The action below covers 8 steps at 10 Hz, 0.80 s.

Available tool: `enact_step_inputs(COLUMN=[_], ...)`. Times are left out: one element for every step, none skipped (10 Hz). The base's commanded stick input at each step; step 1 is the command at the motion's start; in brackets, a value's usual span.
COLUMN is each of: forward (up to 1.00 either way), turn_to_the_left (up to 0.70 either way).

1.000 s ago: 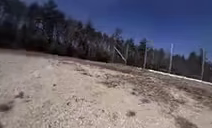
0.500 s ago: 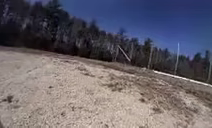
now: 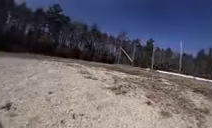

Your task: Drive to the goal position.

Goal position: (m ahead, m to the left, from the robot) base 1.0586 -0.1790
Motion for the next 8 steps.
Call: enact_step_inputs(forward=[0.70, 0.70, 0.70, 0.70, 0.70, 0.70, 0.70, 0.70], turn_to_the_left=[0.00, 0.00, 0.00, 0.00, 0.00, 0.00, 0.00, 0.00])
